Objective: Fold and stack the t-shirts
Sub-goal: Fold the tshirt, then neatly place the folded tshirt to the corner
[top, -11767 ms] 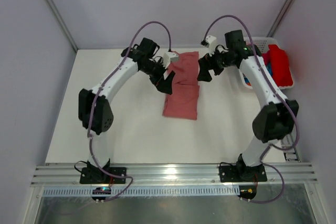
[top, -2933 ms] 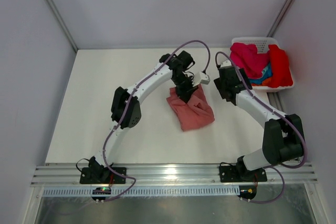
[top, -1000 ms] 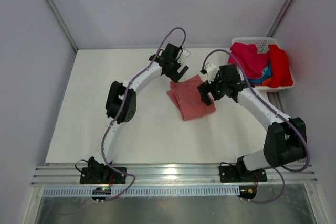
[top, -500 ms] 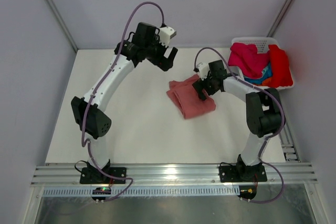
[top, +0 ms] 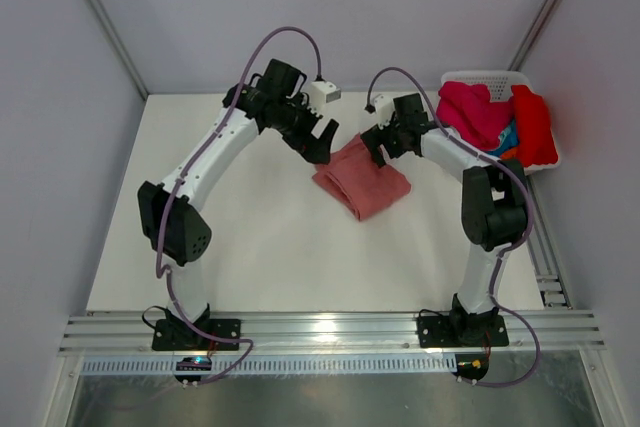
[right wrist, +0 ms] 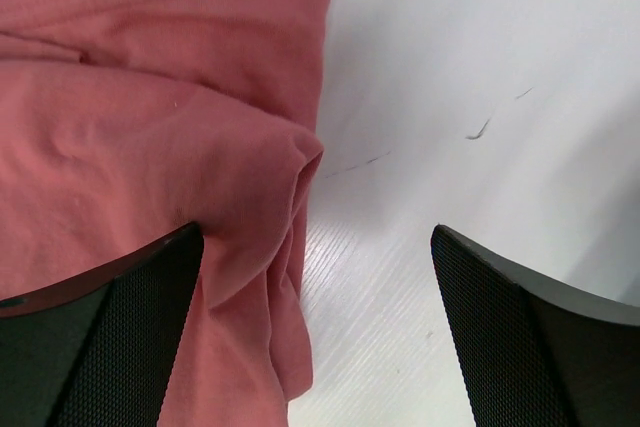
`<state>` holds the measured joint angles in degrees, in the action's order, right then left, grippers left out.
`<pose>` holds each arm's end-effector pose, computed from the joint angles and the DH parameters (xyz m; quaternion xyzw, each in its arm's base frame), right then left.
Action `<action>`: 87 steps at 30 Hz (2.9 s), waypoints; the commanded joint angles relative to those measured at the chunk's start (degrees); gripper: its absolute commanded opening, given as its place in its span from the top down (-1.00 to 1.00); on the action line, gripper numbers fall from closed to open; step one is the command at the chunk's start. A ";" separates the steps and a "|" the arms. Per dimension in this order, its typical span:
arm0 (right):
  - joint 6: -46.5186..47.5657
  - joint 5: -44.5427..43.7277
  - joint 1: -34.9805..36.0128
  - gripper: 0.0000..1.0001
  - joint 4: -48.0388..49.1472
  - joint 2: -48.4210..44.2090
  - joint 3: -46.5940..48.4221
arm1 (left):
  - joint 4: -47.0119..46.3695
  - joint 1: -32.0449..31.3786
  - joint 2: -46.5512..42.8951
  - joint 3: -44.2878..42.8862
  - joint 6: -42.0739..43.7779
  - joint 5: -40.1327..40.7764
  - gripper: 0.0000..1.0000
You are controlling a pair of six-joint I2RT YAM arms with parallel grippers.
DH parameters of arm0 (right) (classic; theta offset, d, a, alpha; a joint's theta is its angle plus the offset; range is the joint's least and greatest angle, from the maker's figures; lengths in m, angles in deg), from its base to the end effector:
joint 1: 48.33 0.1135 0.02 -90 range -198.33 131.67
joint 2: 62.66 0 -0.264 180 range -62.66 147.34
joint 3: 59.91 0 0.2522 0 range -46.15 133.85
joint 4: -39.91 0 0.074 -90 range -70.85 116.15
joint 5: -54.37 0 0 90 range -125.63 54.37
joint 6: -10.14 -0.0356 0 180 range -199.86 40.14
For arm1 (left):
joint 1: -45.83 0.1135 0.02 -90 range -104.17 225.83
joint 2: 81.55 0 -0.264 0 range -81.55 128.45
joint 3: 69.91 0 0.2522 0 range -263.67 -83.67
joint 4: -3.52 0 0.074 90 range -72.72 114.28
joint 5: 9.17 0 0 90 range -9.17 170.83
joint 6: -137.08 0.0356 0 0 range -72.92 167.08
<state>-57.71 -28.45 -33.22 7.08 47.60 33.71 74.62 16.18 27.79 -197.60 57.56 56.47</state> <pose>0.4083 0.1148 0.2059 -0.3196 0.8803 0.0374 0.3486 0.3501 -0.2162 0.3573 0.3811 0.8470 -0.2491 0.2745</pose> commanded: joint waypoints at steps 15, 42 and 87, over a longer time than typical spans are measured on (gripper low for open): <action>-3.86 1.79 3.25 -0.99 -4.39 9.36 13.92 | 4.97 0.03 2.37 -0.68 2.09 -16.16 -0.98; -3.17 -37.30 3.87 -0.99 5.43 -16.64 2.87 | 5.06 -11.39 9.74 -1.55 7.27 -16.15 -0.98; -0.27 -46.44 1.68 -0.99 16.16 -38.80 -25.45 | -56.99 0.91 42.36 -4.73 -50.47 -48.59 -0.98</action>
<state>-59.50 -71.46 -31.21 22.05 10.33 8.14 21.56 12.40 69.53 -204.11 16.14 3.79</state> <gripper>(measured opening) 0.994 0.991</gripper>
